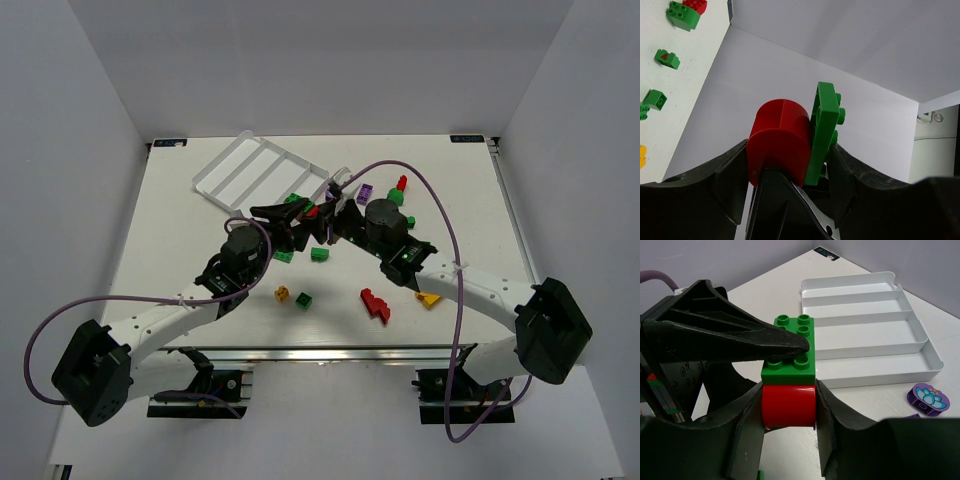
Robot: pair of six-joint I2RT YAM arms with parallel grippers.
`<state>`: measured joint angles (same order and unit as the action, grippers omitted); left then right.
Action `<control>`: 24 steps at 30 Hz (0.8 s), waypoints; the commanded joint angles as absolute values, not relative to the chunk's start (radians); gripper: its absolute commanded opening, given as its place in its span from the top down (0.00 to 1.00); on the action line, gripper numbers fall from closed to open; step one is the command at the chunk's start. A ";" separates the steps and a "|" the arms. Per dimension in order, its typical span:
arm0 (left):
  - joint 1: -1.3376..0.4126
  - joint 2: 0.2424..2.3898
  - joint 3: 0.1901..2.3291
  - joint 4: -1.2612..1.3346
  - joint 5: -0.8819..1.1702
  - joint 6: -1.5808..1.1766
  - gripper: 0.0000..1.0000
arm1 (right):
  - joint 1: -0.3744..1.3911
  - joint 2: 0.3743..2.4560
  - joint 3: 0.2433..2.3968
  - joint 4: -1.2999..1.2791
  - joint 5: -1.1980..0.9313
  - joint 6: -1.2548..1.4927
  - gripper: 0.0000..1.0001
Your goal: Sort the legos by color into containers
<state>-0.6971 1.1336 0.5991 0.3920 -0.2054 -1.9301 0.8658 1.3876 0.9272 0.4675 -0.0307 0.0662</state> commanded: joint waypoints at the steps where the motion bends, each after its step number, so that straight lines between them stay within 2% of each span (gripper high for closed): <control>1: -0.704 1.112 0.604 0.442 -0.221 -1.930 0.82 | 0.859 1.382 0.968 0.503 -0.046 0.063 0.85; 2: -0.704 1.108 0.603 0.440 -0.222 -1.922 0.74 | 0.856 1.381 0.972 0.503 -0.049 0.061 0.92; 3: -0.704 1.103 0.600 0.436 -0.227 -1.918 0.64 | 0.851 1.379 0.976 0.500 -0.052 0.063 0.96; 4: -0.703 1.094 0.591 0.428 -0.239 -1.911 0.44 | 0.835 1.371 0.979 0.491 -0.066 0.069 0.99; 8: -0.701 1.013 0.548 0.400 -0.274 -1.841 0.19 | 0.769 1.351 1.006 0.431 -0.150 0.094 1.00; 10: -0.698 0.980 0.508 0.411 -0.285 -1.797 0.11 | 0.732 1.332 1.014 0.393 -0.223 0.084 1.00; 17: -0.675 0.879 0.508 0.348 -0.256 -1.570 0.04 | 0.628 1.244 0.956 0.339 -0.467 0.107 1.00; 22: -0.672 0.952 0.749 0.025 -0.230 -1.200 0.06 | 0.514 1.212 0.980 0.201 -0.785 0.071 1.00; 24: -0.672 0.982 0.805 -0.055 -0.224 -1.080 0.06 | 0.502 1.207 0.986 0.134 -0.822 0.026 1.00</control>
